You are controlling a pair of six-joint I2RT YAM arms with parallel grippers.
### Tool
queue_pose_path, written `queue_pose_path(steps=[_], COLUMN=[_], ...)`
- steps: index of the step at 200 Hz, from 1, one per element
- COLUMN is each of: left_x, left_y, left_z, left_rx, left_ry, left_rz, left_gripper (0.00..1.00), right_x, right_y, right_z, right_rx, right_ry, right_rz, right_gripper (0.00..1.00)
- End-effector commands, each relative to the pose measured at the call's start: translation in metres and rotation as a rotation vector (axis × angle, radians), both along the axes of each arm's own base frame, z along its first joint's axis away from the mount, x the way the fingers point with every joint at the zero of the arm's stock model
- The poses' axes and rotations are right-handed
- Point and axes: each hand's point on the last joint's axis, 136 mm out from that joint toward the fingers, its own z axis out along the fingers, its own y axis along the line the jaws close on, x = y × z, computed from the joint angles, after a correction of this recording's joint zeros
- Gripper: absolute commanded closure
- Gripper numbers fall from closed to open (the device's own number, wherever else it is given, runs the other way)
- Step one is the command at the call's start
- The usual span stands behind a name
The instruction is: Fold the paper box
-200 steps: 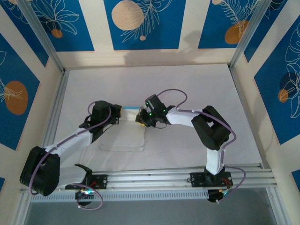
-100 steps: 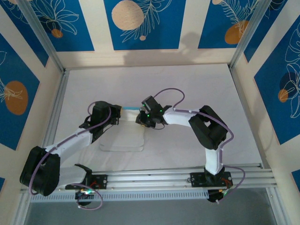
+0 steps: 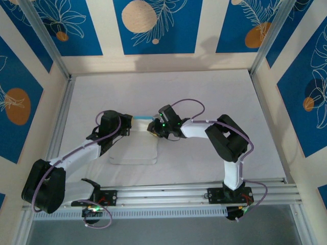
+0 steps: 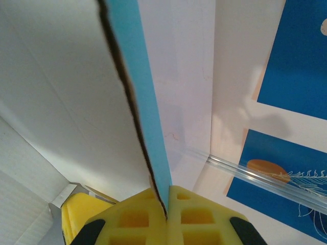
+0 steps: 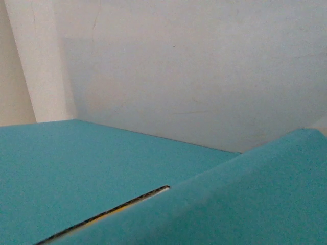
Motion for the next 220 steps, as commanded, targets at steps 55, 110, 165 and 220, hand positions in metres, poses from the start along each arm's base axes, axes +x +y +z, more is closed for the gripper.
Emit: queue_pose_path(steps=[55, 110, 165, 220], left_x=[-0.016, -0.016, -0.015, -0.016], left_y=[-0.005, -0.005, -0.004, -0.004], left_z=[-0.026, -0.025, -0.024, -0.019], left_rx=[0.012, 0.012, 0.010, -0.011], left_ry=[0.093, 0.092, 0.086, 0.076], left_rz=[-0.041, -0.040, -0.037, -0.028], left_gripper=[1.00, 1.00, 1.00, 1.00], right_x=[-0.005, -0.009, -0.012, -0.011], right_y=[-0.014, -0.019, -0.019, -0.044], right_z=[-0.032, -0.047, -0.055, -0.055], right_rx=[-0.232, -0.301, -0.329, -0.547], right_ry=[-0.014, 0.000, 0.020, -0.017], right_rz=[0.010, 0.011, 0.054, 0.019], right_gripper=[0.83, 0.85, 0.82, 0.74])
